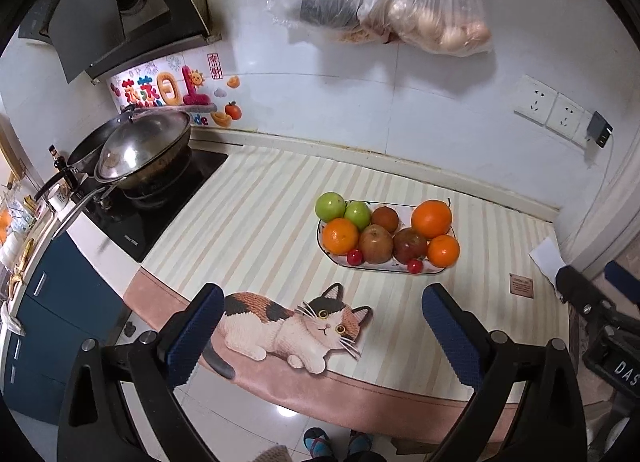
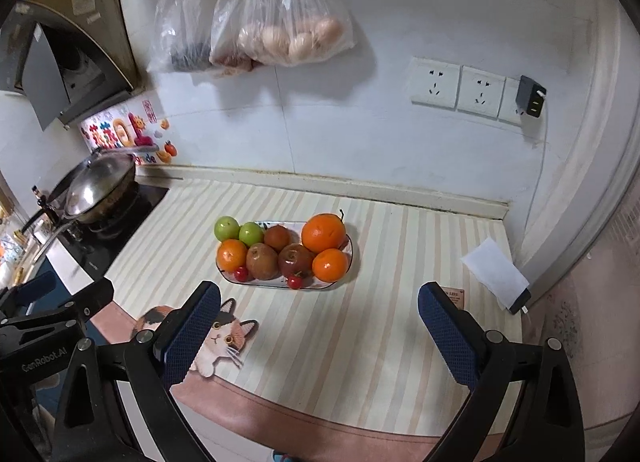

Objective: Organize fruits

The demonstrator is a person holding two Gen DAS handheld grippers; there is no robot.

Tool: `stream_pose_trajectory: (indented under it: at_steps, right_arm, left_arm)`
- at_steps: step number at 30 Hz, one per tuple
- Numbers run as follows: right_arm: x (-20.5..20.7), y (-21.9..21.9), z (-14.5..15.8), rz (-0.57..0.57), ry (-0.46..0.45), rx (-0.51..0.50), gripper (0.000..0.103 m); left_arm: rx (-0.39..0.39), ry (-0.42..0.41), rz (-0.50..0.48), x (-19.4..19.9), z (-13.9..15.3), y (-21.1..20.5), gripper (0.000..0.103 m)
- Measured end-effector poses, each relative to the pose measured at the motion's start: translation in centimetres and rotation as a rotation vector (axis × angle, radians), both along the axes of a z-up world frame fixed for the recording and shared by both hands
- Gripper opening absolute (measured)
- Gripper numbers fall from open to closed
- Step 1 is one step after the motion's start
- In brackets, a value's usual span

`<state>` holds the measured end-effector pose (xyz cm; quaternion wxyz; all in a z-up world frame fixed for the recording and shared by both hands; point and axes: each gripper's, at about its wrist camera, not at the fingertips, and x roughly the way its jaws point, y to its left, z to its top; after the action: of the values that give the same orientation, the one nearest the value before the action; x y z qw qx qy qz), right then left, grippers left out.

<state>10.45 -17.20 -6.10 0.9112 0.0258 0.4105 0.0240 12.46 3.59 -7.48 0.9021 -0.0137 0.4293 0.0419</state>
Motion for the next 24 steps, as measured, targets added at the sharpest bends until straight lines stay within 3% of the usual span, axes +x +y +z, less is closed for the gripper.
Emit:
stream_pose_trajectory:
  at_steps: [12,24]
  right_arm:
    - [3.1,0.8,-3.0,0.006,0.053,-0.022,0.101]
    - [3.7,0.7,-3.4,0.002,0.057,-0.016,0.101]
  left_arm:
    - [-0.002,0.062,0.008,2.9,-2.3,0.4,0.101]
    - [0.001,0.047,0.001,3.3,-2.1,0.2,0.101]
